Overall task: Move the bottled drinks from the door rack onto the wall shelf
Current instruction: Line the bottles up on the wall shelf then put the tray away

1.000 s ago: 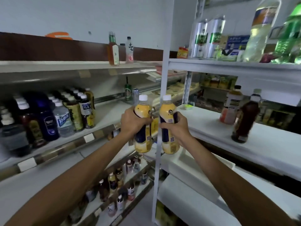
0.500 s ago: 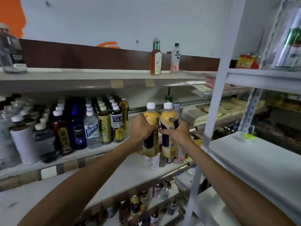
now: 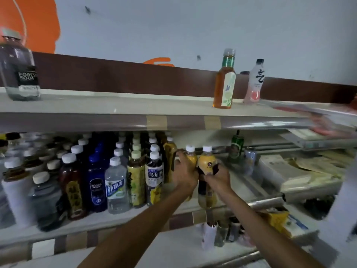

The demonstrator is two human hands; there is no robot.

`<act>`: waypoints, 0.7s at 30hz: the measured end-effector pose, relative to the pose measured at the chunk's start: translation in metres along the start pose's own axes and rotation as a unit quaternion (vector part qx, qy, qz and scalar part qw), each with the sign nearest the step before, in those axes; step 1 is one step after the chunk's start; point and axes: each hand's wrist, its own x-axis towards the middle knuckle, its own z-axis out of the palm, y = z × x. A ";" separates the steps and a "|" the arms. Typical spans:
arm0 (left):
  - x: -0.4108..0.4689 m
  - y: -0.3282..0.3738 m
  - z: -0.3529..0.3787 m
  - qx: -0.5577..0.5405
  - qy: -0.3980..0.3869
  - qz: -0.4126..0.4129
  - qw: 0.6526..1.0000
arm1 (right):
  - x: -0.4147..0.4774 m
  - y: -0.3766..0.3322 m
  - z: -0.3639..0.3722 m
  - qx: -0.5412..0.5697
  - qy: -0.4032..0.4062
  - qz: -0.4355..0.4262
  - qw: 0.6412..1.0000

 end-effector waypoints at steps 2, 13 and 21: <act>0.014 -0.003 0.011 0.015 -0.001 -0.008 1.000 | 0.017 0.006 0.007 -0.001 0.000 -0.012 1.000; 0.026 -0.021 0.043 0.019 0.071 -0.109 0.991 | 0.067 0.048 0.021 0.024 -0.013 -0.032 0.999; -0.008 -0.037 0.072 0.023 0.143 -0.179 0.973 | 0.074 0.071 0.006 0.036 -0.044 -0.065 0.996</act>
